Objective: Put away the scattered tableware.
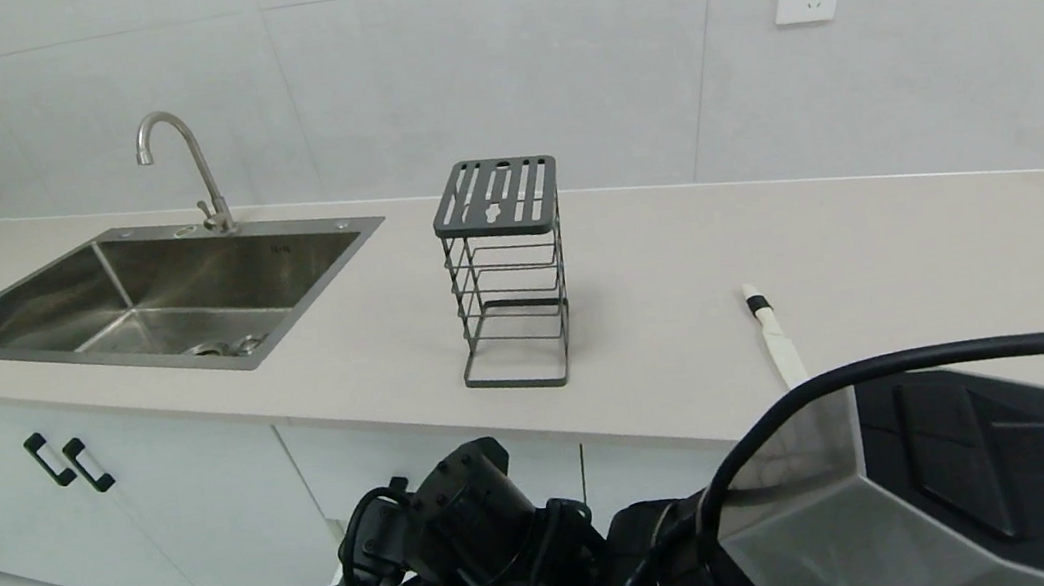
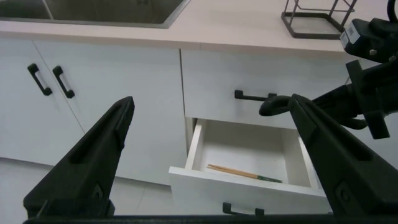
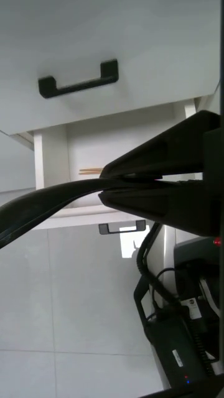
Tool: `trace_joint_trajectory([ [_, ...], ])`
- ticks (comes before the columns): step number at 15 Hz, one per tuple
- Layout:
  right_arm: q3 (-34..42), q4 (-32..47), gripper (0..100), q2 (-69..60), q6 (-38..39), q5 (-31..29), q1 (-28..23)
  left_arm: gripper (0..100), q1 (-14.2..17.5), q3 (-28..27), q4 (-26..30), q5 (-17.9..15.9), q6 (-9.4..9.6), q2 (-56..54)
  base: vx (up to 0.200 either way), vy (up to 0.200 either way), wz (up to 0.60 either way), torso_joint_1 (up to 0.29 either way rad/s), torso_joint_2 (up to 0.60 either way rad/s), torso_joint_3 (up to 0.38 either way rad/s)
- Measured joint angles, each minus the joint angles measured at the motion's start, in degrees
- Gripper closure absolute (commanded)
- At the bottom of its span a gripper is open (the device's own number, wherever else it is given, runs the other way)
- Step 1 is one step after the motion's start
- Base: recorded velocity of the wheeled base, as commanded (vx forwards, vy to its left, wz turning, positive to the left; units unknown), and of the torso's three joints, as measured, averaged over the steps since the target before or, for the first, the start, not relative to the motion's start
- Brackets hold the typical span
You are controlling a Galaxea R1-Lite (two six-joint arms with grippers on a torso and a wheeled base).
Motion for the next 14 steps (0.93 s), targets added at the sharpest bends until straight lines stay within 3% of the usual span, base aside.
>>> trace_joint_trajectory([
  [14,-2.90,0.00,100,2.15,-0.09,0.07,-0.22,0,0.00,0.00,0.02,0.00,0.00,0.00,0.000,0.000,0.00,-0.215,0.49,0.275],
])
